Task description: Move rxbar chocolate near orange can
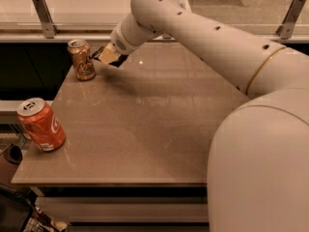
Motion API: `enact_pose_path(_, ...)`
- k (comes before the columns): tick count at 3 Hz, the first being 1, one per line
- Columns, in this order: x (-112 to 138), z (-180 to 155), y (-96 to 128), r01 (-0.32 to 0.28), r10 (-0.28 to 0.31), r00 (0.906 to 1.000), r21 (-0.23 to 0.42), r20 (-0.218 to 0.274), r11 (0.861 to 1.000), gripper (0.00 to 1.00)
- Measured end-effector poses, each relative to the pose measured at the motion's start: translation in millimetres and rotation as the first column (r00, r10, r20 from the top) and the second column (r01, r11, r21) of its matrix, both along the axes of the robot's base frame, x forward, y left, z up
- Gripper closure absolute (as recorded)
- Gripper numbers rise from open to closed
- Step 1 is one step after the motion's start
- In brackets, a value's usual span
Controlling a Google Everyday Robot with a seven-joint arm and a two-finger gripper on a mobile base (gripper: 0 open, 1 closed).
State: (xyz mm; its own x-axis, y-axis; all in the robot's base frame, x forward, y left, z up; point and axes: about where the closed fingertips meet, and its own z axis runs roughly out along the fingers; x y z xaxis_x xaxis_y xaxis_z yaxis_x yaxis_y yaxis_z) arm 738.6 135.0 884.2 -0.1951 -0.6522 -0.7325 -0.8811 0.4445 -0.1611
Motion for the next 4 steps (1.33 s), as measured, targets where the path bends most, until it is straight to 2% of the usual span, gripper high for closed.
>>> enact_pose_path(2,-1.3,-38.5,-10.1,0.062,-0.06,0.9961,0.039,-0.065,0.997,1.0)
enact_pose_path(3,-1.8,-39.8,-8.1,0.059,-0.056,0.9962,0.037,-0.066,0.998,0.82)
enact_pose_path(4,-2.3,-41.4,-6.6,0.057,-0.054,0.9962,0.037,-0.069,0.998,0.6)
